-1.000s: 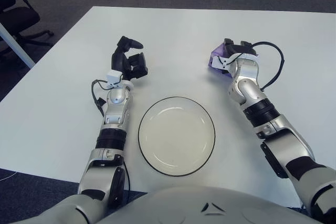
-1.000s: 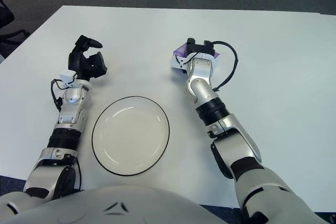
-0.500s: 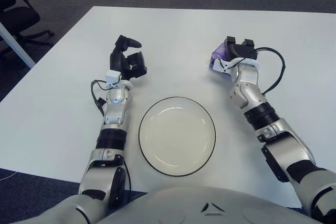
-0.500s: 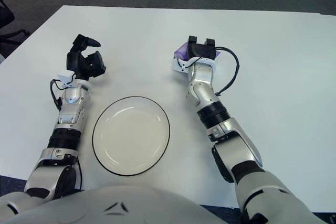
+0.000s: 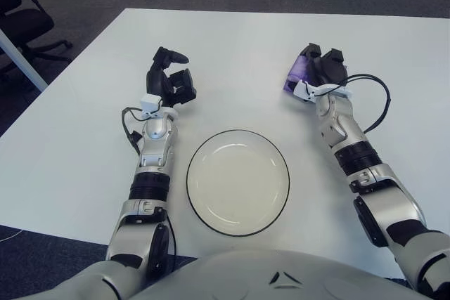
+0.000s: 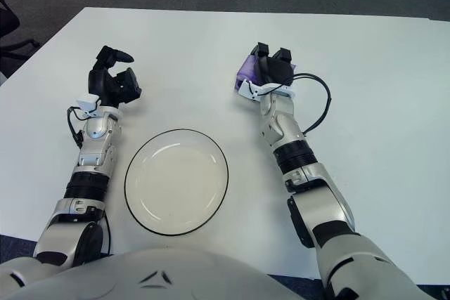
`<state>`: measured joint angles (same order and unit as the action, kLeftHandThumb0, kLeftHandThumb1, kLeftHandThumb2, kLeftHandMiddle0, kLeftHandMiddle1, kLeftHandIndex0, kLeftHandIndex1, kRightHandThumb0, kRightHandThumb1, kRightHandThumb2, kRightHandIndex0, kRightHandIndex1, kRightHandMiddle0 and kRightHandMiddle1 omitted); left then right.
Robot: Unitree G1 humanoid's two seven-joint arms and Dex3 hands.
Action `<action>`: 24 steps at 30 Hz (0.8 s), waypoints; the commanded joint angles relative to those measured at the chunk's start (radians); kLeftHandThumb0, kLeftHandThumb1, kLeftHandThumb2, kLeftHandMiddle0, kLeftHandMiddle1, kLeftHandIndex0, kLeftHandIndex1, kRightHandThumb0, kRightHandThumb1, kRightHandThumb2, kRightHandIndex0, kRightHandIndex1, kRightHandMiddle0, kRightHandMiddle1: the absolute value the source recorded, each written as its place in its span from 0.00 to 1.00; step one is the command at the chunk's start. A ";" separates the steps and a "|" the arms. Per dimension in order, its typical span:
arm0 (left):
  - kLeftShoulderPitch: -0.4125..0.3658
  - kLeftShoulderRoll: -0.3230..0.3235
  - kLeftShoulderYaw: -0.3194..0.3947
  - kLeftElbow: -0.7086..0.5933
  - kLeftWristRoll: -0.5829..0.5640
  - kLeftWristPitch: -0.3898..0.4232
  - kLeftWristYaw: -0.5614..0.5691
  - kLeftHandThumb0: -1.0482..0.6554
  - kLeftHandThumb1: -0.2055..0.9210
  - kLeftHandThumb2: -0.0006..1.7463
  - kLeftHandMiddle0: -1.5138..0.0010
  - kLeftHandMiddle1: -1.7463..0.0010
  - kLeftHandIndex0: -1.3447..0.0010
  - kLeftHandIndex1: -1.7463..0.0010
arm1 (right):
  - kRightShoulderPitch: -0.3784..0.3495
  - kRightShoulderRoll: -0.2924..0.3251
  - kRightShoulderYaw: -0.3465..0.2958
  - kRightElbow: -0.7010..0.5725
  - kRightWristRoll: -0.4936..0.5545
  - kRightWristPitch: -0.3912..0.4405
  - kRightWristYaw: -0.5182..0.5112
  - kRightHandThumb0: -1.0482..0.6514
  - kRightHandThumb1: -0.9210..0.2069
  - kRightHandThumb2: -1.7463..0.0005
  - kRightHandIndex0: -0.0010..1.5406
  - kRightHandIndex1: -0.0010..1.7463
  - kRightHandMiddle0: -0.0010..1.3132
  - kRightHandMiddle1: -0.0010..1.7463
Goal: Put the tissue paper into the plate.
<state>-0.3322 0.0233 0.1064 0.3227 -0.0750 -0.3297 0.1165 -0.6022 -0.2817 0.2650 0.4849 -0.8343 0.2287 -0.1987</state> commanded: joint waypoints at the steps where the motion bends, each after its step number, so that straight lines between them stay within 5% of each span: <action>1: 0.132 -0.071 -0.009 0.073 -0.008 0.007 0.008 0.35 0.56 0.68 0.15 0.00 0.60 0.00 | 0.061 -0.009 0.000 0.092 0.049 -0.011 0.002 0.62 0.83 0.11 0.62 0.75 0.57 1.00; 5: 0.130 -0.069 -0.007 0.080 -0.009 0.003 0.005 0.35 0.56 0.68 0.15 0.00 0.60 0.00 | 0.052 -0.014 -0.001 0.120 0.070 -0.044 -0.030 0.62 0.85 0.10 0.63 0.73 0.59 1.00; 8: 0.130 -0.069 -0.007 0.081 -0.009 0.003 0.005 0.35 0.56 0.68 0.15 0.00 0.60 0.00 | 0.046 -0.022 -0.003 0.128 0.082 -0.075 -0.058 0.62 0.81 0.08 0.51 0.91 0.55 1.00; 11: 0.127 -0.069 -0.005 0.088 -0.011 0.004 0.003 0.35 0.56 0.68 0.15 0.00 0.60 0.00 | 0.039 -0.042 -0.010 0.108 0.098 -0.134 -0.088 0.62 0.84 0.10 0.61 0.77 0.58 1.00; 14: 0.125 -0.069 -0.005 0.090 -0.013 0.005 0.001 0.35 0.56 0.68 0.15 0.00 0.60 0.00 | 0.036 -0.058 -0.015 0.094 0.117 -0.186 -0.106 0.62 0.86 0.09 0.65 0.74 0.57 1.00; 24: 0.120 -0.066 -0.007 0.103 -0.012 0.014 -0.002 0.35 0.55 0.68 0.15 0.00 0.60 0.00 | 0.059 -0.132 -0.057 -0.105 0.190 -0.340 -0.077 0.62 0.81 0.09 0.60 0.86 0.48 1.00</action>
<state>-0.3425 0.0220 0.1095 0.3428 -0.0797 -0.3285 0.1164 -0.5627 -0.3842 0.2279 0.4450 -0.6756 -0.0618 -0.2905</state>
